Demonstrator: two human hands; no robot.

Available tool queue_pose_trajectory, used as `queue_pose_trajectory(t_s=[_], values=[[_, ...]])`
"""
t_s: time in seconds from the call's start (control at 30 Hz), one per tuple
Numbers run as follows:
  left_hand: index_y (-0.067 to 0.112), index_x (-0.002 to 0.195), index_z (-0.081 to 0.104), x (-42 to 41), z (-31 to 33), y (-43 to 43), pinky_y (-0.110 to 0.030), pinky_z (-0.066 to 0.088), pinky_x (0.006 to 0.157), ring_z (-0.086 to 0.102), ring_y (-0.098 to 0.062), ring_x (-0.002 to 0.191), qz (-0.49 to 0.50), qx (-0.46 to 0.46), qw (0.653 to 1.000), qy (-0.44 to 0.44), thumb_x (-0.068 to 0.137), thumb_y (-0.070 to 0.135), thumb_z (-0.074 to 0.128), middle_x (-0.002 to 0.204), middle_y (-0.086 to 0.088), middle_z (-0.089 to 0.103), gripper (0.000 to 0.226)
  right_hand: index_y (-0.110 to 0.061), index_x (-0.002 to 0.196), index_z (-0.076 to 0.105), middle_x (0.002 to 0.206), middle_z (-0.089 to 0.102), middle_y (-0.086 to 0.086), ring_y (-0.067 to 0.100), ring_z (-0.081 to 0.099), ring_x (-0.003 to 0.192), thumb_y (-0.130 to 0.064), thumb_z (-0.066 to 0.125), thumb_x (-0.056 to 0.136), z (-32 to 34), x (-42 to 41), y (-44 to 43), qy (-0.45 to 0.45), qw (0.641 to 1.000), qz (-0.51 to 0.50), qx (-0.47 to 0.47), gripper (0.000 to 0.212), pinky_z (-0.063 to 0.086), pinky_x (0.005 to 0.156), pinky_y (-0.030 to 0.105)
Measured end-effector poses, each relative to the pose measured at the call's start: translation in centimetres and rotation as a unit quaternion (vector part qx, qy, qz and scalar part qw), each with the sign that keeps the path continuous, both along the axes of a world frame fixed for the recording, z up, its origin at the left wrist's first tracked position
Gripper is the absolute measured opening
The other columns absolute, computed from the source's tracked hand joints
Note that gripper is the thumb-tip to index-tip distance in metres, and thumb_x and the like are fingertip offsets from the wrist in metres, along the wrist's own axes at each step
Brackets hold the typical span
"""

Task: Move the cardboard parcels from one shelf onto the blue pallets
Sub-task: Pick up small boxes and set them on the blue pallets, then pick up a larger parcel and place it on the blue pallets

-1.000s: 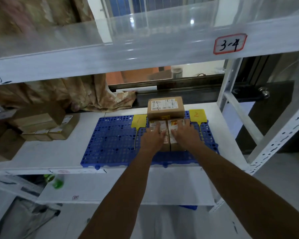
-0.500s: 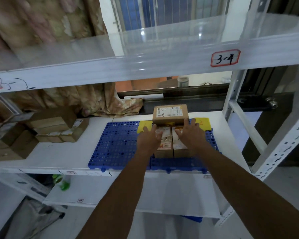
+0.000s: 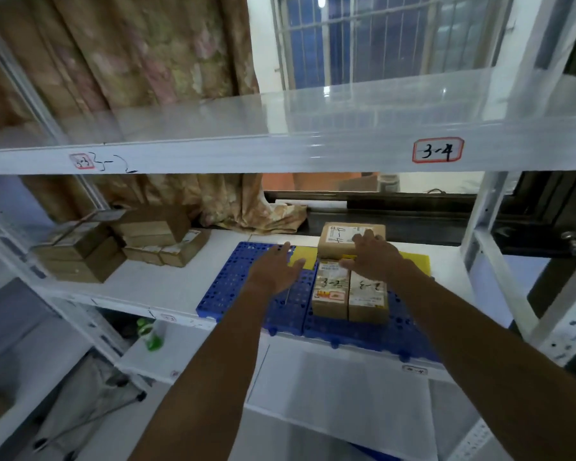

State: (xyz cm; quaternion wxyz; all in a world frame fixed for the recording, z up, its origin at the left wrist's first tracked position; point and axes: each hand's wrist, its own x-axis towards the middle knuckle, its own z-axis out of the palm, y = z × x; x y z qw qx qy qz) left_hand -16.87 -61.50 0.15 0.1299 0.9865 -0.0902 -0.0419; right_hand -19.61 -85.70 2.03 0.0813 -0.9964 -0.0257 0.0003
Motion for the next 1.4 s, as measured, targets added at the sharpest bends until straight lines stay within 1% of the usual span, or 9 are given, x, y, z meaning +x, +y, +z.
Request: queue_pose_trajectory(t_s=[0.13, 0.33, 0.47, 0.57, 0.67, 0.97, 1.1, 1.23, 1.4], values=[[0.025, 0.161, 0.019, -1.9, 1.0, 3.8, -0.049, 0.029, 0.119, 0.024, -0.028, 0.151, 0.030, 0.024, 0.999, 0.011, 0.094, 0.074, 0.039, 0.167, -0.004, 0.019, 0.085, -0.008, 0.145, 0.036, 0.143, 0.037, 0.019, 0.036, 0.044, 0.128, -0.063, 0.055, 0.089, 1.1, 0.9, 3.2, 0.011, 0.999, 0.048, -0.003, 0.080, 0.043, 0.100, 0.047], [0.021, 0.158, 0.025, -5.2, 3.7, 11.5, -0.045, 0.037, 0.112, 0.039, -0.032, 0.140, 0.073, 0.068, 0.995, -0.015, 0.096, 0.065, 0.047, 0.157, -0.011, 0.035, 0.079, -0.009, 0.153, 0.025, 0.159, 0.022, 0.016, 0.036, 0.035, 0.138, -0.063, 0.051, 0.093, 1.6, 2.4, 11.0, 0.052, 0.990, 0.129, 0.014, 0.084, 0.041, 0.106, 0.045], [0.018, 0.157, 0.028, -7.3, 4.3, 18.1, -0.045, 0.036, 0.113, 0.039, -0.032, 0.141, 0.114, 0.069, 0.991, -0.027, 0.095, 0.065, 0.046, 0.158, -0.011, 0.038, 0.080, -0.006, 0.149, 0.031, 0.152, 0.032, 0.019, 0.037, 0.040, 0.131, -0.062, 0.048, 0.095, 2.5, 1.9, 17.8, 0.054, 0.983, 0.173, 0.008, 0.079, 0.043, 0.101, 0.045], [0.017, 0.155, 0.033, -9.4, 4.6, 23.1, -0.045, 0.037, 0.112, 0.043, -0.032, 0.139, 0.133, 0.076, 0.987, -0.044, 0.094, 0.066, 0.047, 0.155, -0.012, 0.042, 0.080, -0.007, 0.152, 0.026, 0.156, 0.027, 0.018, 0.037, 0.038, 0.135, -0.064, 0.049, 0.094, 2.8, 0.9, 23.4, 0.040, 0.982, 0.186, 0.005, 0.085, 0.041, 0.104, 0.048], [0.018, 0.156, 0.031, -11.5, 4.6, 28.8, -0.044, 0.038, 0.112, 0.042, -0.032, 0.139, 0.146, 0.077, 0.985, -0.049, 0.093, 0.065, 0.050, 0.157, -0.011, 0.039, 0.081, -0.006, 0.150, 0.030, 0.150, 0.030, 0.020, 0.038, 0.041, 0.130, -0.061, 0.051, 0.094, 2.8, -1.2, 29.7, 0.029, 0.979, 0.202, -0.006, 0.081, 0.043, 0.101, 0.045], [0.017, 0.155, 0.033, -16.8, 2.1, 45.0, -0.042, 0.041, 0.108, 0.046, -0.031, 0.136, 0.177, 0.029, 0.983, -0.029, 0.085, 0.055, 0.070, 0.152, -0.011, 0.045, 0.087, -0.008, 0.149, 0.030, 0.148, 0.031, 0.019, 0.037, 0.040, 0.130, -0.057, 0.051, 0.094, -0.7, -6.4, 46.9, 0.032, 0.972, 0.229, -0.033, 0.076, 0.042, 0.102, 0.046], [0.023, 0.148, 0.039, -18.1, 1.7, 50.7, -0.040, 0.048, 0.098, 0.055, -0.029, 0.126, 0.174, 0.011, 0.984, -0.034, 0.078, 0.058, 0.075, 0.146, -0.008, 0.050, 0.086, -0.009, 0.147, 0.033, 0.145, 0.034, 0.018, 0.036, 0.044, 0.126, -0.056, 0.054, 0.093, -1.2, -7.5, 52.9, 0.041, 0.971, 0.234, -0.021, 0.075, 0.042, 0.102, 0.044], [0.023, 0.153, 0.031, -17.8, 1.6, 54.5, -0.041, 0.047, 0.100, 0.055, -0.029, 0.126, 0.176, -0.011, 0.983, -0.046, 0.079, 0.058, 0.075, 0.145, -0.007, 0.051, 0.093, -0.009, 0.143, 0.037, 0.141, 0.037, 0.017, 0.035, 0.047, 0.124, -0.055, 0.056, 0.091, -0.8, -7.3, 57.1, 0.027, 0.972, 0.234, -0.021, 0.072, 0.043, 0.099, 0.042], [0.022, 0.151, 0.037, -15.3, 0.5, 56.3, -0.039, 0.046, 0.101, 0.055, -0.031, 0.126, 0.192, -0.063, 0.978, -0.049, 0.079, 0.060, 0.074, 0.144, -0.010, 0.054, 0.089, -0.009, 0.138, 0.040, 0.138, 0.039, 0.016, 0.035, 0.049, 0.120, -0.054, 0.058, 0.091, -2.2, -6.0, 60.3, 0.031, 0.970, 0.236, -0.040, 0.067, 0.043, 0.094, 0.041]])
